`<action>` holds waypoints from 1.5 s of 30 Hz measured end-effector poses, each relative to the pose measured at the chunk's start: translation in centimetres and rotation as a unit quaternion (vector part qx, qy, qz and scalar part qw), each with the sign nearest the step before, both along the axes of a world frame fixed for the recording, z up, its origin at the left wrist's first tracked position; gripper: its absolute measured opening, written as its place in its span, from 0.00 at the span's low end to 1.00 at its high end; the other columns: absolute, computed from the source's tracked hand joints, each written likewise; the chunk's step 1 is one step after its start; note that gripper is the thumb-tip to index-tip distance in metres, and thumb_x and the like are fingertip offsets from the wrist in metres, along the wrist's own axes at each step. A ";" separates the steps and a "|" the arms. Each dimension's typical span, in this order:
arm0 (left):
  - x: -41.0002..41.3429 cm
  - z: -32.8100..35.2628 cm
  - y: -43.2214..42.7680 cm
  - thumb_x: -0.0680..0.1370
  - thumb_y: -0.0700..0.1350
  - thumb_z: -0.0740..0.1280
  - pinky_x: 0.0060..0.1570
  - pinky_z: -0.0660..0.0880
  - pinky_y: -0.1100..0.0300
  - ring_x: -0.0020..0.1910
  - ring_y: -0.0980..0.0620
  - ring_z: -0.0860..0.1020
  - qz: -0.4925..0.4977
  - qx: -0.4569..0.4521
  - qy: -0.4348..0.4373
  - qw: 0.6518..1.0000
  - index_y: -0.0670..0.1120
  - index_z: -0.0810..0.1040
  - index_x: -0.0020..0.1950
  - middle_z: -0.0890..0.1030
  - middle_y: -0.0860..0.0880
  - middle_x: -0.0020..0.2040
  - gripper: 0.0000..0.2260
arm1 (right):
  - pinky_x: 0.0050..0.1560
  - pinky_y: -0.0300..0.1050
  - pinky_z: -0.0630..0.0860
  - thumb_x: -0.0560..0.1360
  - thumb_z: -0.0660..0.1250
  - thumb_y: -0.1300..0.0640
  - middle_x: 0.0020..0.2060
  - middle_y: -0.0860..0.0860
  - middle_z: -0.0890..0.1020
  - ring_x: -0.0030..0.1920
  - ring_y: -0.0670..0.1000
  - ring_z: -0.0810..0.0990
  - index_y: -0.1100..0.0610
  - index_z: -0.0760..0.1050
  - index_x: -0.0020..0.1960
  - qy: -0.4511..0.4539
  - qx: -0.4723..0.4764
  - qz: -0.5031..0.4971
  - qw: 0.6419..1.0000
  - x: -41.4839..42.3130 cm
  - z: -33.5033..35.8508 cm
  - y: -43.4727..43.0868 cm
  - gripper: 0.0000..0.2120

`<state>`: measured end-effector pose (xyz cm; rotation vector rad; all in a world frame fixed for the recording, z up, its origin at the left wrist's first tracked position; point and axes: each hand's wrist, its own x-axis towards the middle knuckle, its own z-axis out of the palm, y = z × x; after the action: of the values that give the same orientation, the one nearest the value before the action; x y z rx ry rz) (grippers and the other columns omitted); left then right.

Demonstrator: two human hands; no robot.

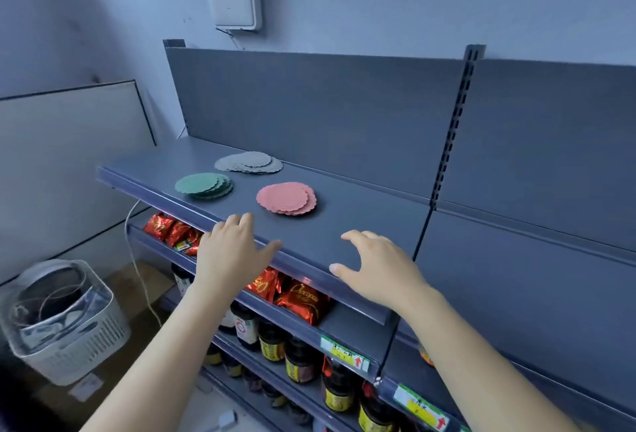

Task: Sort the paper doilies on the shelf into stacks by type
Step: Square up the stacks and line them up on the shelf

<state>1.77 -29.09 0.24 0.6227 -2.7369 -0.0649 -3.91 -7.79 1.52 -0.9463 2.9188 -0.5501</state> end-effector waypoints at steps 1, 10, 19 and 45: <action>-0.7 -0.4 -1.6 0.75 0.65 0.60 0.56 0.72 0.53 0.62 0.45 0.73 0.000 0.006 0.004 1.000 0.46 0.68 0.69 0.74 0.47 0.65 0.30 | 0.62 0.48 0.68 0.76 0.61 0.42 0.68 0.48 0.71 0.67 0.52 0.69 0.50 0.64 0.71 -0.004 -0.007 0.003 1.000 -0.7 -0.3 -1.7 0.26; -11.3 -1.4 -14.2 0.76 0.62 0.61 0.57 0.70 0.53 0.62 0.45 0.73 -0.021 0.008 0.004 1.000 0.48 0.67 0.68 0.75 0.48 0.62 0.26 | 0.66 0.47 0.67 0.75 0.65 0.43 0.68 0.48 0.72 0.68 0.51 0.68 0.51 0.67 0.70 -0.020 -0.083 0.015 0.996 -11.1 -1.5 -17.1 0.27; -23.9 -1.2 -27.4 0.75 0.65 0.62 0.58 0.67 0.52 0.64 0.42 0.69 0.001 0.162 -0.055 0.985 0.42 0.69 0.62 0.74 0.44 0.63 0.29 | 0.62 0.52 0.68 0.80 0.55 0.47 0.70 0.54 0.67 0.69 0.57 0.66 0.55 0.62 0.72 -0.059 -0.005 -0.011 0.998 -23.4 -1.5 -31.1 0.23; -37.7 0.2 -35.6 0.58 0.35 0.79 0.44 0.81 0.54 0.39 0.46 0.84 -0.239 0.657 -0.168 0.695 0.38 0.82 0.49 0.85 0.39 0.47 0.21 | 0.59 0.43 0.70 0.60 0.81 0.52 0.58 0.43 0.69 0.57 0.46 0.71 0.51 0.68 0.65 -0.196 -0.347 -0.385 0.833 -28.1 -2.4 -37.8 0.37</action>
<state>-35.89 -64.66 0.41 0.1286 -2.6425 -2.3443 -31.97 -45.59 -0.92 0.4276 2.5831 -1.6621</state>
